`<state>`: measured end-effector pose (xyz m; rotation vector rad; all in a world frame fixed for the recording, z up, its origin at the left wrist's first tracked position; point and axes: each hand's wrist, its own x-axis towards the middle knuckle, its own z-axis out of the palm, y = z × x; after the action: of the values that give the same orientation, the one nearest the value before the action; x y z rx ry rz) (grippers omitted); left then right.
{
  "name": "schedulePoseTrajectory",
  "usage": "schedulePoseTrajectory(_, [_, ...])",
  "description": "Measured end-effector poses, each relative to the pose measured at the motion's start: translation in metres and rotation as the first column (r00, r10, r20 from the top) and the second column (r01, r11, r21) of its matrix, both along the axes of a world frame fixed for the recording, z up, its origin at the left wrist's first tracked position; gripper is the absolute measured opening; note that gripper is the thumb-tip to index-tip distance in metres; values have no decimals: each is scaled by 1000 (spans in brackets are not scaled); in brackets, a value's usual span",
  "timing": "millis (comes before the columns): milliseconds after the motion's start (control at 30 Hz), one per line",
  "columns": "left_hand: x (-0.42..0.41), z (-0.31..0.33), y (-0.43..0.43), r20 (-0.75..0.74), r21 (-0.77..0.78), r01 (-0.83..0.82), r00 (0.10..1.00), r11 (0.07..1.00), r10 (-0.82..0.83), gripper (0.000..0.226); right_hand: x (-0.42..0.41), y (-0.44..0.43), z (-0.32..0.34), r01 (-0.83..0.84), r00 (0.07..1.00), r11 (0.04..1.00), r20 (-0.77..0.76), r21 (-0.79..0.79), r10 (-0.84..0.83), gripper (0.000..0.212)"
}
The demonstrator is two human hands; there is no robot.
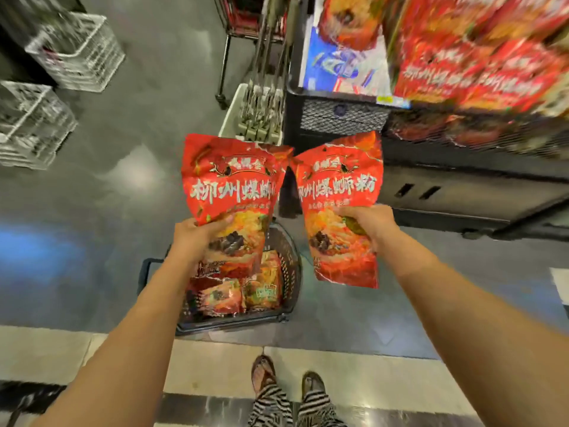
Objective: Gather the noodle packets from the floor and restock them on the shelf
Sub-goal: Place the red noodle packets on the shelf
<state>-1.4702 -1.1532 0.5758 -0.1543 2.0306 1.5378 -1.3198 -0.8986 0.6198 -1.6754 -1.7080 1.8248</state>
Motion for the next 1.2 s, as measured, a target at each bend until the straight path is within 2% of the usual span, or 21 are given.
schedulePoseTrajectory(133, [11,31,33,-35,91,71,997,993,-68,22,33,18,31,66,997,996,-36,65,-64,43])
schedulePoseTrajectory(267, [20,53,57,-27,158,152,988,976,-149,32,66,31,61,130,989,987,-89,95,-122,43])
schedulePoseTrajectory(467, [26,80,88,-109,217,244,968,945,-225,28,93,45,88,255,953,958,-200,132,-227,55])
schedulePoseTrajectory(567, [30,96,107,-153,240,269,959,933,-237,26,105,51,93,307,930,944,-251,121,-270,54])
schedulePoseTrajectory(767, [36,130,152,-195,303,286,952,909,-235,37,119,81,97,406,865,912,-344,51,-366,47])
schedulePoseTrajectory(967, [31,154,222,-261,336,295,942,894,-213,22,114,151,109,418,828,908,-427,36,-364,36])
schedulePoseTrajectory(1200, [24,175,324,-279,393,235,952,889,-128,30,88,258,130,356,798,932,-539,61,-270,32])
